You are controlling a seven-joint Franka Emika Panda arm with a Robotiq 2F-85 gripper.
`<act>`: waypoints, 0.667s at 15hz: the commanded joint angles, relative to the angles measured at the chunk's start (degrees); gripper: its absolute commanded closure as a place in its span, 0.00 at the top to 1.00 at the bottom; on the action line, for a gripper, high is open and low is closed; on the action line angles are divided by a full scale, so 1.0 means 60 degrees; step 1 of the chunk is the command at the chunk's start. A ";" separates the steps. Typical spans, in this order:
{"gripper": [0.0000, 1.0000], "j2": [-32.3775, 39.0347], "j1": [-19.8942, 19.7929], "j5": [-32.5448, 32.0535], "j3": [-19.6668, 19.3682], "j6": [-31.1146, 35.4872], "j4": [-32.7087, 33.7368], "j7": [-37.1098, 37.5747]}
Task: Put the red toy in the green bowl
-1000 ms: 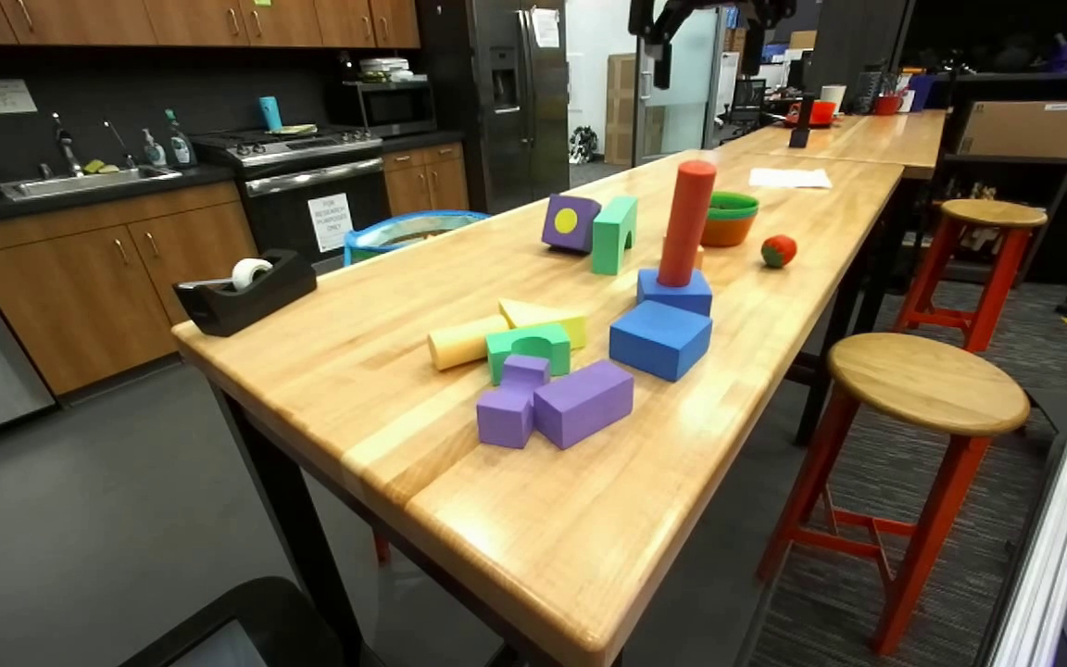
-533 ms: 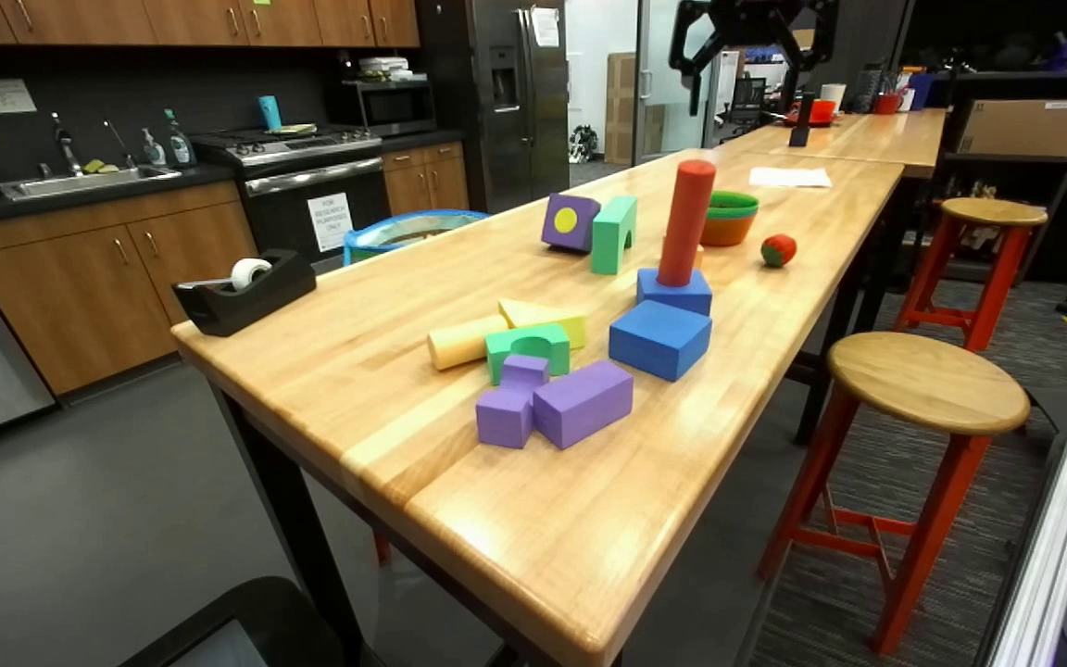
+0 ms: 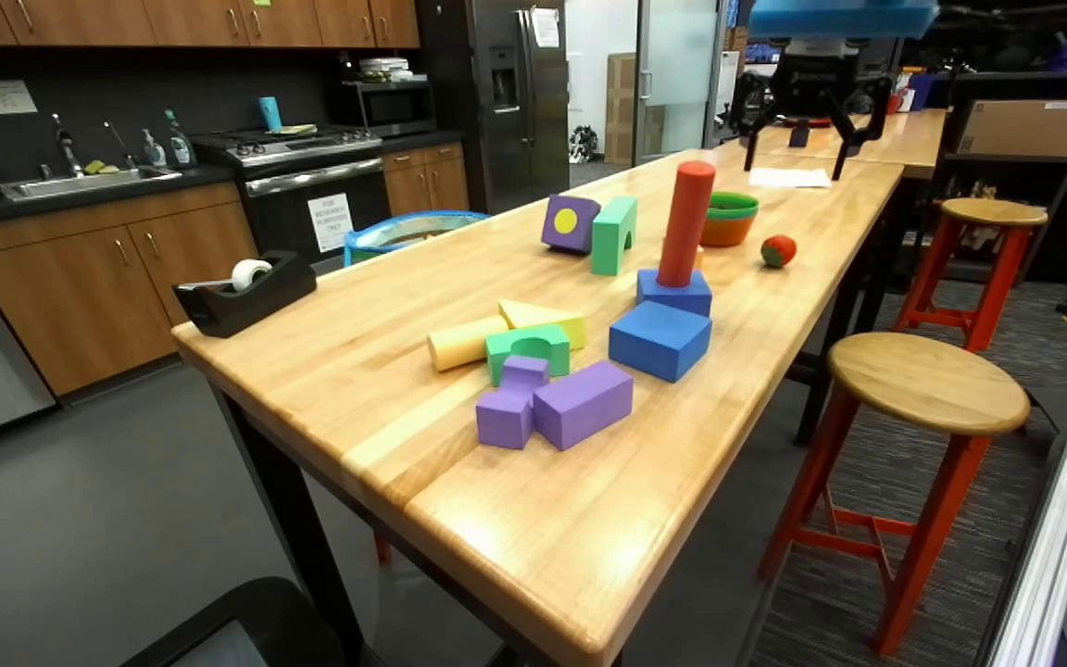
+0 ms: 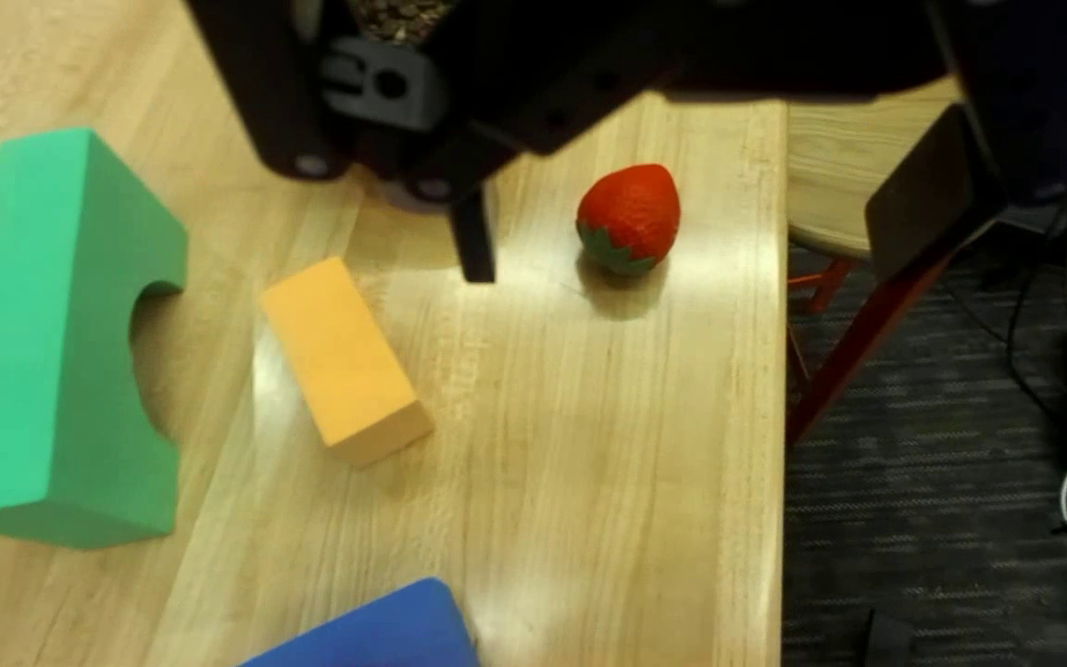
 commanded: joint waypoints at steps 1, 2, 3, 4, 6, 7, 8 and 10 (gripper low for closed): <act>1.00 0.0073 -0.0192 0.0588 -0.0497 0.0726 -0.0485 -0.0148; 1.00 -0.0043 -0.0153 0.0559 -0.0461 0.0820 -0.0630 -0.0306; 1.00 0.0054 -0.0237 0.0383 -0.0372 0.0518 -0.0394 -0.0180; 1.00 0.0055 -0.0248 0.0408 -0.0405 0.0621 -0.0485 -0.0210; 1.00 0.0050 -0.0240 0.0416 -0.0394 0.0673 -0.0540 -0.0212; 1.00 0.0047 -0.0231 0.0416 -0.0371 0.0678 -0.0542 -0.0210; 1.00 0.0047 -0.0230 0.0416 -0.0367 0.0682 -0.0542 -0.0210; 1.00 0.0157 -0.0158 0.0431 -0.0308 0.0494 -0.0429 -0.0217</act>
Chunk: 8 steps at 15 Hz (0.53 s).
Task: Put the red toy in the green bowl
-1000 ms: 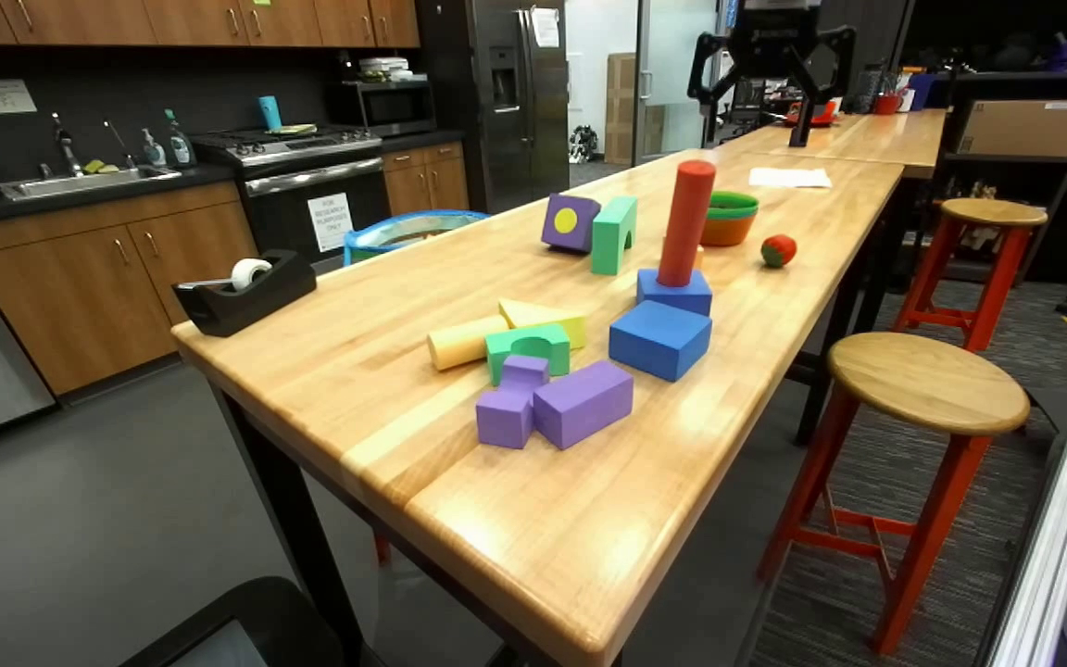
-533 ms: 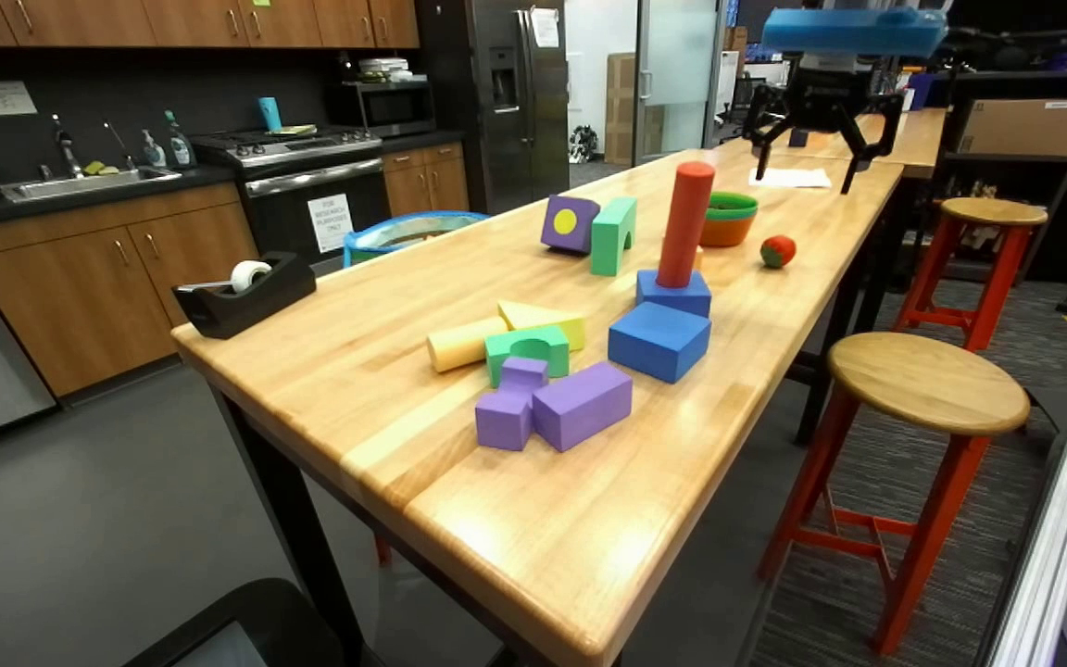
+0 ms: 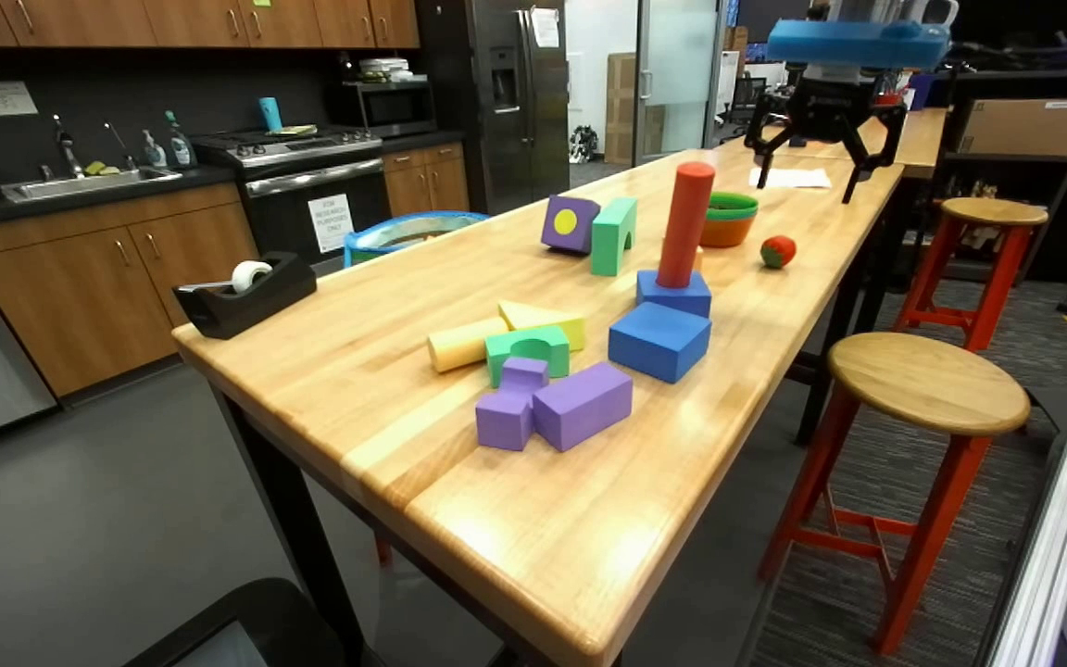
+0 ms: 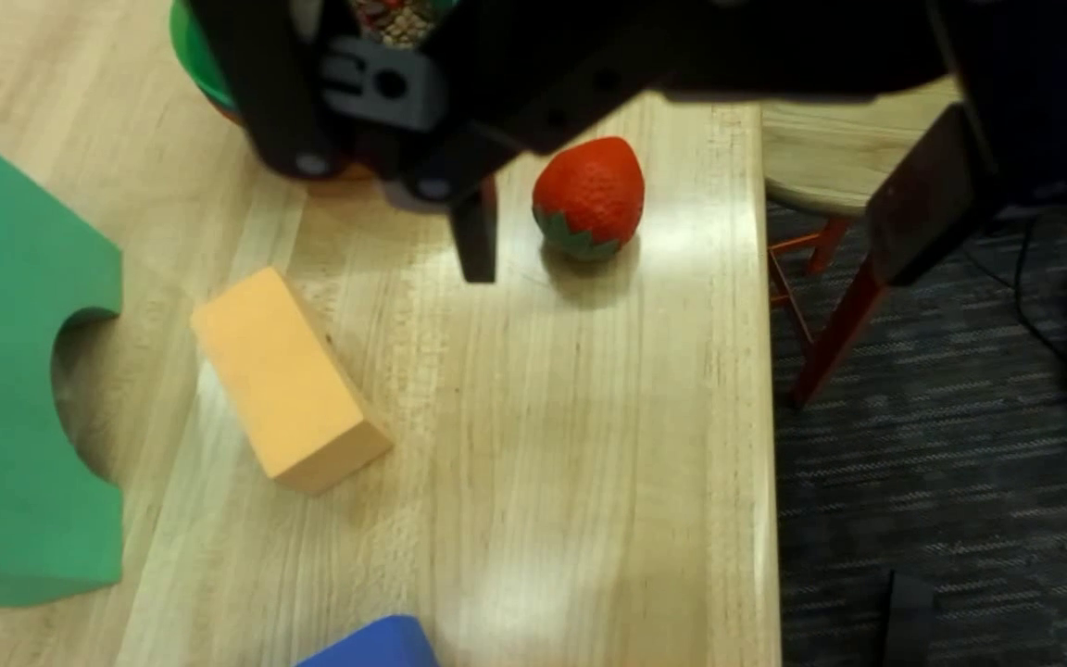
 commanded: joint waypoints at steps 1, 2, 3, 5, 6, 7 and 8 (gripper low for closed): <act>1.00 0.0269 0.0074 0.0128 0.0195 -0.0495 0.0304 -0.0148; 1.00 0.0392 0.0123 0.0176 0.0200 -0.0670 0.0429 -0.0214; 1.00 0.0560 0.0161 0.0237 0.0164 -0.0834 0.0594 -0.0268; 1.00 0.0779 0.0180 0.0234 0.0084 -0.1128 0.0848 -0.0325; 1.00 0.0896 0.0180 0.0231 0.0046 -0.1230 0.0973 -0.0339; 1.00 0.1029 0.0154 0.0271 -0.0049 -0.1344 0.1129 -0.0409; 1.00 0.1152 0.0134 0.0326 -0.0153 -0.1425 0.1264 -0.0476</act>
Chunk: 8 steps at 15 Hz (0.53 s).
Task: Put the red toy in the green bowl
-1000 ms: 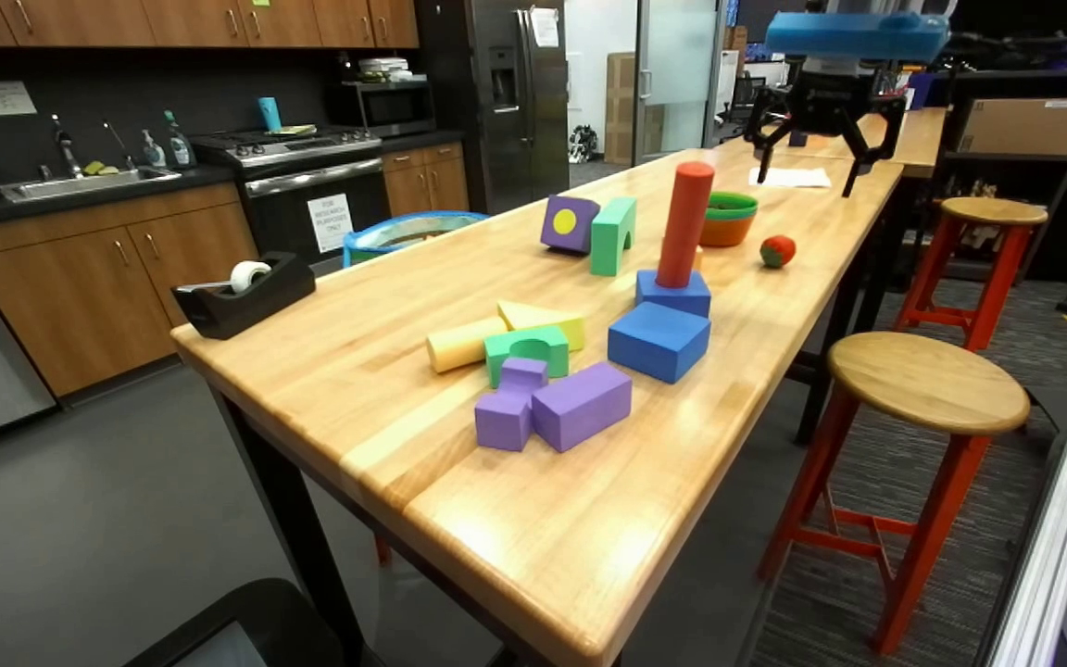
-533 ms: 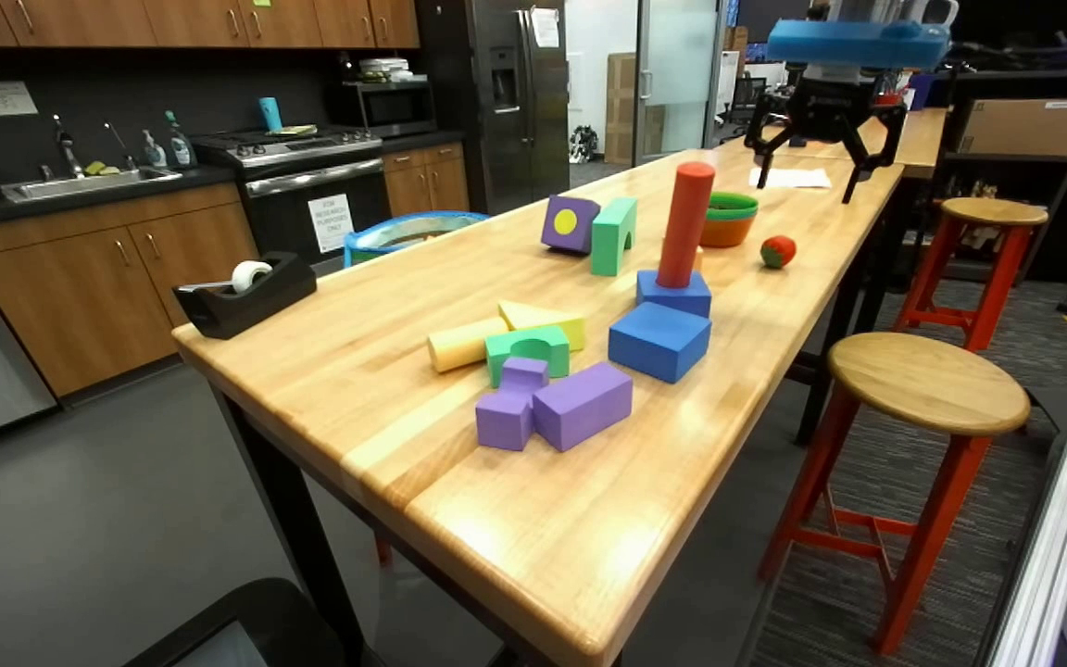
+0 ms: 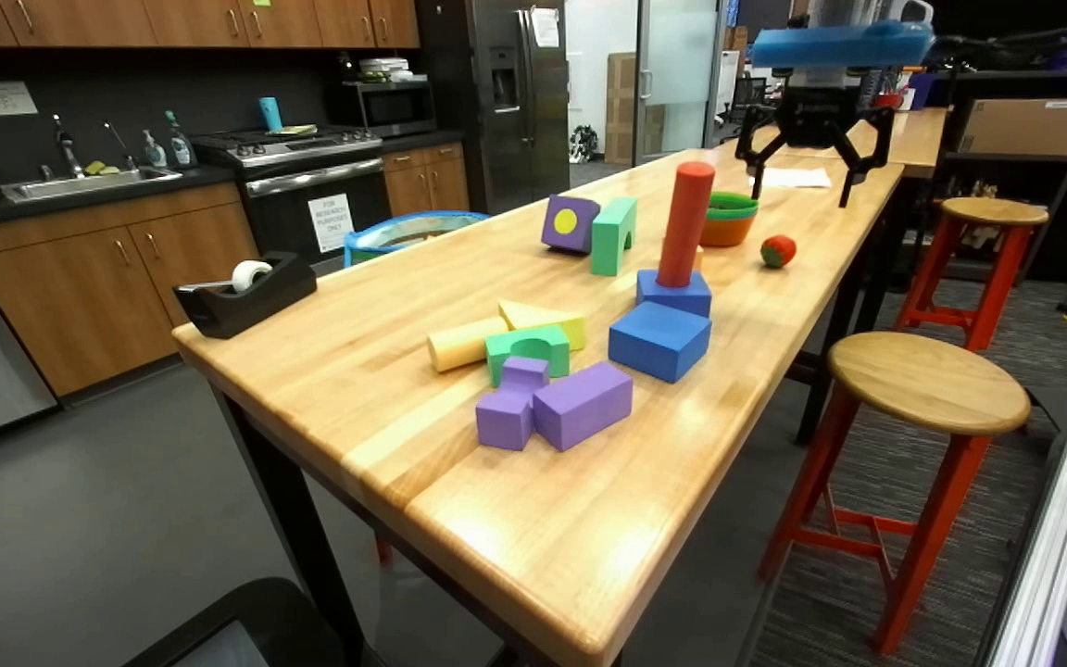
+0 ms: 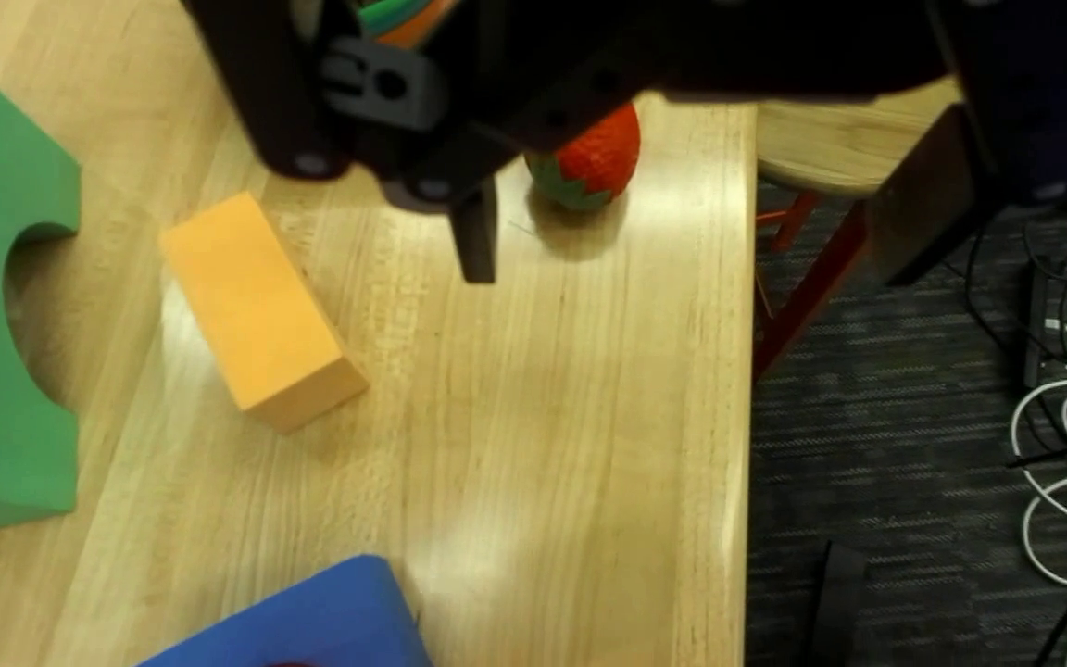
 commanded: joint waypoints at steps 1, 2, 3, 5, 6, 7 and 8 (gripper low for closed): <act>1.00 0.0661 -0.0048 0.0436 -0.0379 -0.0488 0.0764 -0.0431; 1.00 0.0838 -0.0057 0.0605 -0.0527 -0.0575 0.0932 -0.0551; 1.00 0.1028 -0.0076 0.0807 -0.0663 -0.0622 0.1077 -0.0664; 1.00 0.1426 -0.0109 0.1256 -0.0952 -0.0688 0.1307 -0.0915; 1.00 0.1613 -0.0121 0.1509 -0.1073 -0.0686 0.1392 -0.1028; 1.00 0.1799 -0.0128 0.1728 -0.1165 -0.0566 0.1406 -0.1047; 1.00 0.1982 -0.0135 0.1920 -0.1243 -0.0435 0.1435 -0.1036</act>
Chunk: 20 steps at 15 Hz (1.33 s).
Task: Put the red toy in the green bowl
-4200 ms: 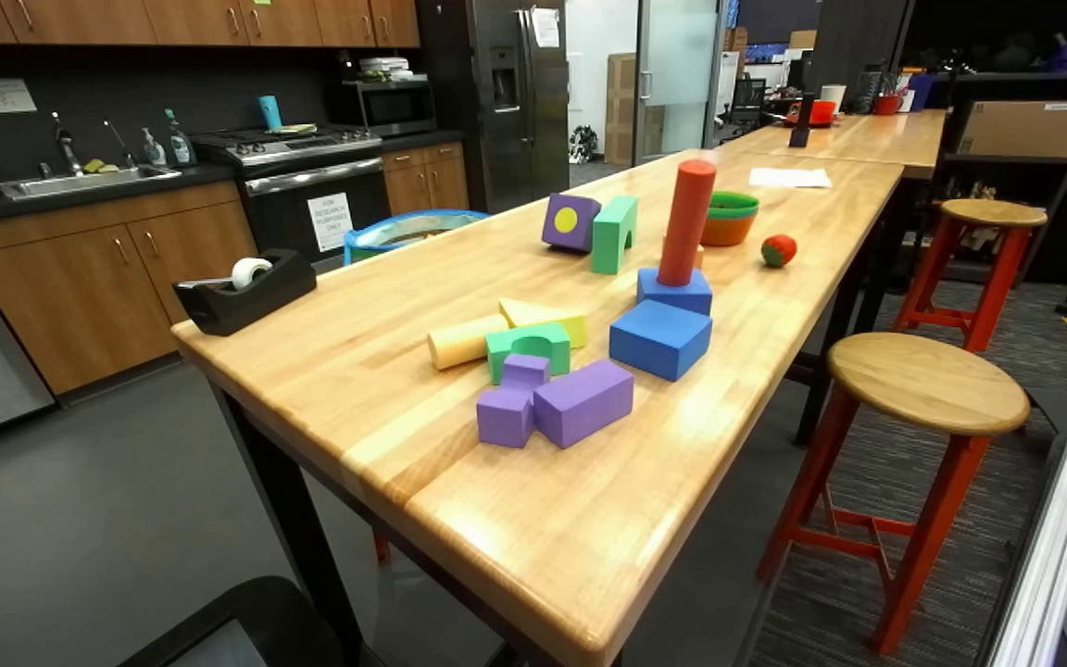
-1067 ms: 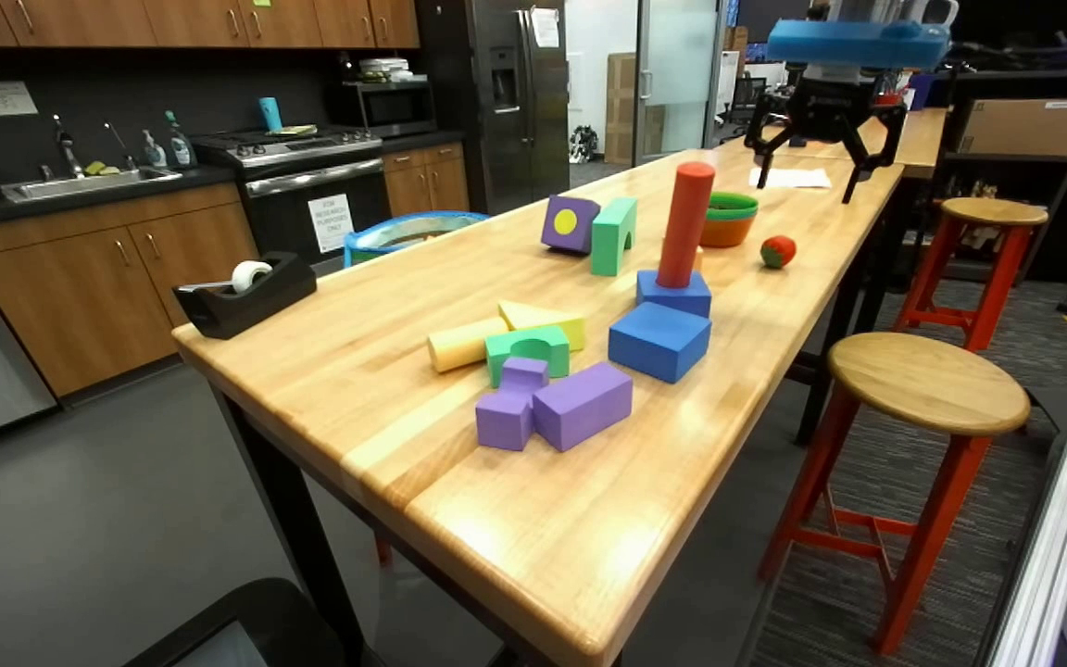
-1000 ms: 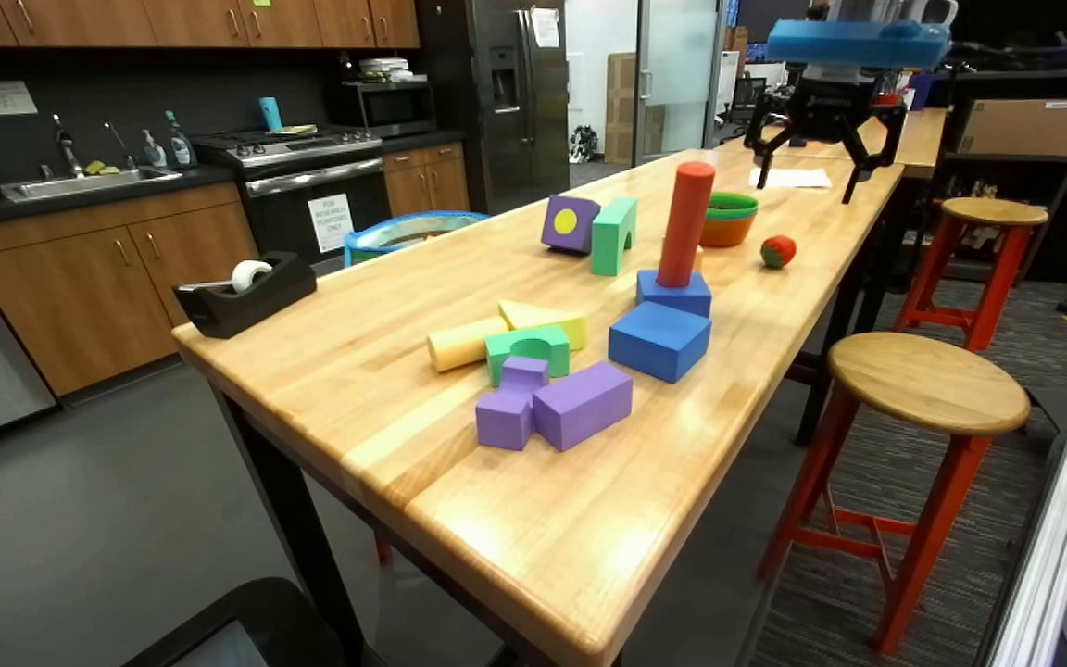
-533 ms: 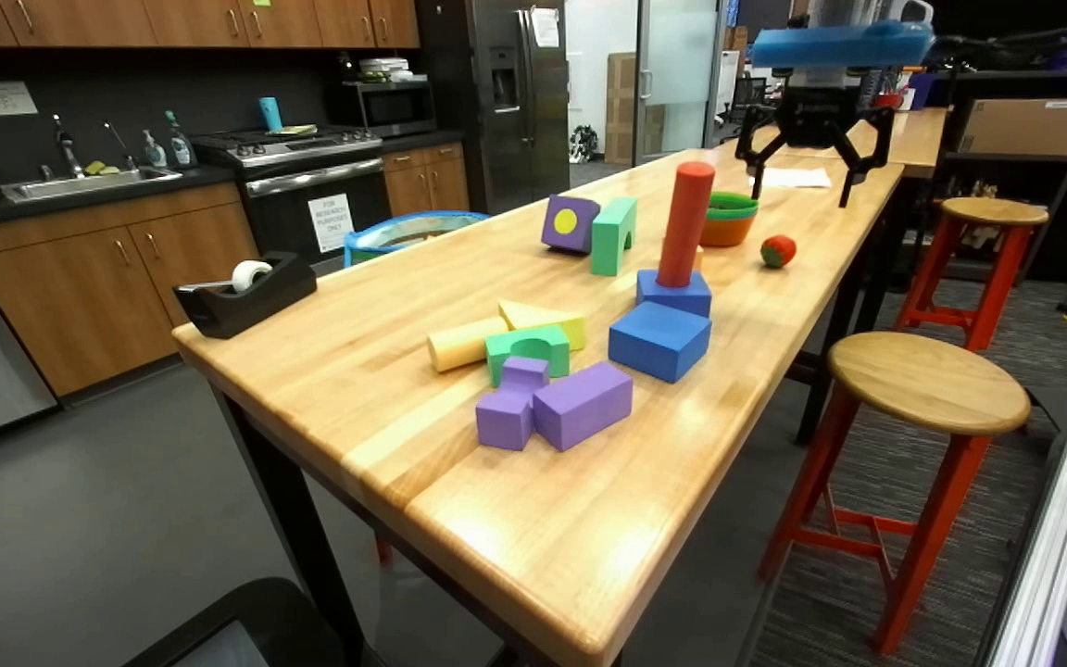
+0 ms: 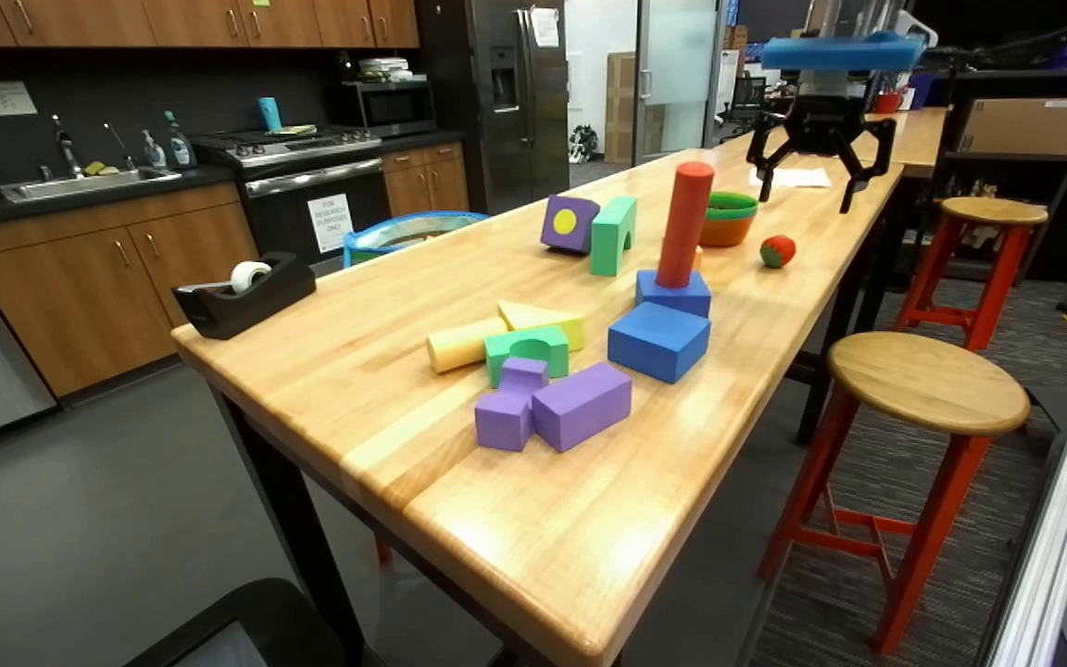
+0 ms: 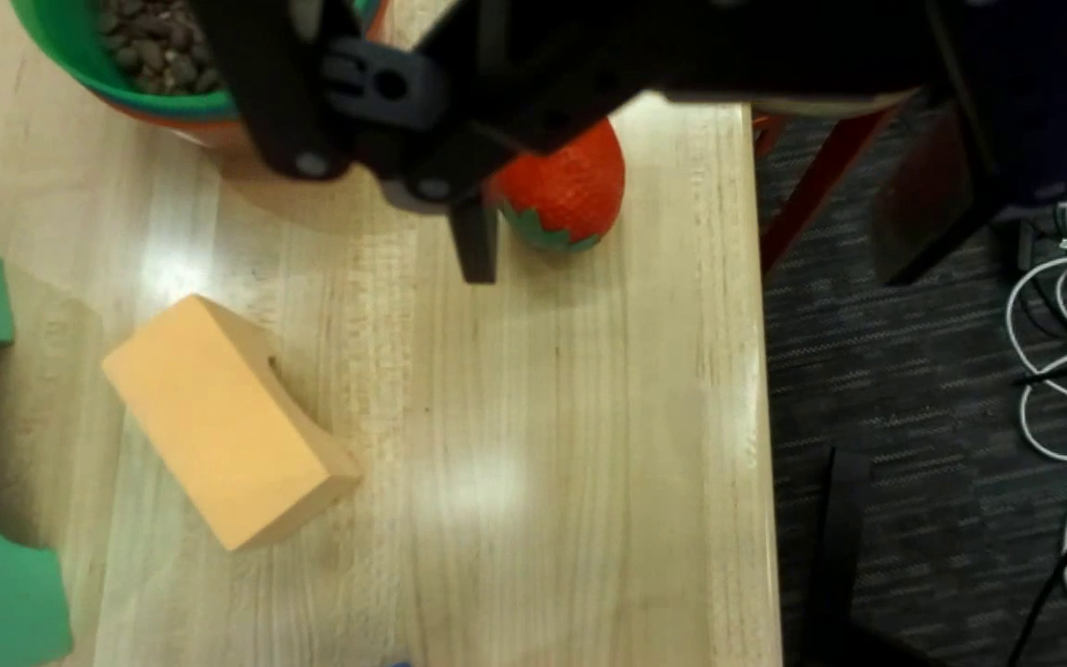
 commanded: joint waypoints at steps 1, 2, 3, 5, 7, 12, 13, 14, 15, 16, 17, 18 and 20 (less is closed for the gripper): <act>1.00 0.0811 -0.0042 0.0818 -0.0294 0.0082 0.0389 -0.0228; 1.00 0.0965 -0.0047 0.0987 -0.0350 0.0165 0.0428 -0.0209; 1.00 0.1089 -0.0054 0.1160 -0.0402 0.0253 0.0469 -0.0194; 1.00 0.1303 -0.0052 0.1425 -0.0479 0.0437 0.0545 -0.0167; 1.00 0.1472 -0.0042 0.1623 -0.0533 0.0573 0.0625 -0.0146; 1.00 0.1715 0.0011 0.1769 -0.0544 0.0997 0.0681 -0.0015; 1.00 0.1743 0.0018 0.1754 -0.0542 0.1064 0.0668 -0.0011; 1.00 0.1781 0.0021 0.1734 -0.0544 0.1155 0.0667 0.0011; 1.00 0.1814 0.0021 0.1704 -0.0547 0.1243 0.0660 0.0053; 1.00 0.1835 0.0022 0.1699 -0.0549 0.1299 0.0659 0.0067; 1.00 0.1880 0.0023 0.1710 -0.0553 0.1349 0.0673 0.0072; 1.00 0.1910 0.0025 0.1711 -0.0556 0.1391 0.0675 0.0092; 1.00 0.1961 0.0034 0.1696 -0.0554 0.1540 0.0667 0.0184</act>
